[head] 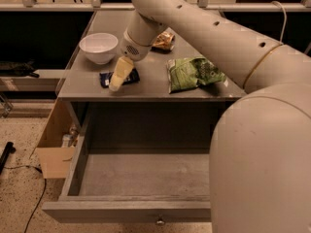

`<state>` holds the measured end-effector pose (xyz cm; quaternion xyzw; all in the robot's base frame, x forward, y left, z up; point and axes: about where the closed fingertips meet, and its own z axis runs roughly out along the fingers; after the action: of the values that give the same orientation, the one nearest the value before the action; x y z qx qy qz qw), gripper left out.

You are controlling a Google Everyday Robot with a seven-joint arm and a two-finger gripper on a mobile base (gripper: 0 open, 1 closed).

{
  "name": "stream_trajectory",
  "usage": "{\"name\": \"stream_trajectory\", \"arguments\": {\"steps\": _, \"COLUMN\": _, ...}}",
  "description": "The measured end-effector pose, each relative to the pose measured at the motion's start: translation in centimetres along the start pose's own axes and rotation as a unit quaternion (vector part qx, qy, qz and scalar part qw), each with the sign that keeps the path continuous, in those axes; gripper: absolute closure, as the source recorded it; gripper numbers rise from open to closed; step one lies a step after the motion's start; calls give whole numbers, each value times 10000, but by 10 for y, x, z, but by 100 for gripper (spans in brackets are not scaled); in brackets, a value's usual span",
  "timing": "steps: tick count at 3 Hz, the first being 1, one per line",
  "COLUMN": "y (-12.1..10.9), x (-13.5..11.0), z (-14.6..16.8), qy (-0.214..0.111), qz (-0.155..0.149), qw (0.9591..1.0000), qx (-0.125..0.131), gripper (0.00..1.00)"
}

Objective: Place rxbar blueberry into top drawer

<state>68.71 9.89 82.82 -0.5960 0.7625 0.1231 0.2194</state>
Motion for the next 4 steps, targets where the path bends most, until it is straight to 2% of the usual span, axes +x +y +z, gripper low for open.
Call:
{"name": "stream_trajectory", "arguments": {"steps": 1, "y": 0, "x": 0, "z": 0, "qy": 0, "qz": 0, "qw": 10000, "qx": -1, "gripper": 17}}
{"name": "stream_trajectory", "arguments": {"steps": 4, "y": 0, "x": 0, "z": 0, "qy": 1, "qz": 0, "qw": 10000, "qx": -1, "gripper": 85}}
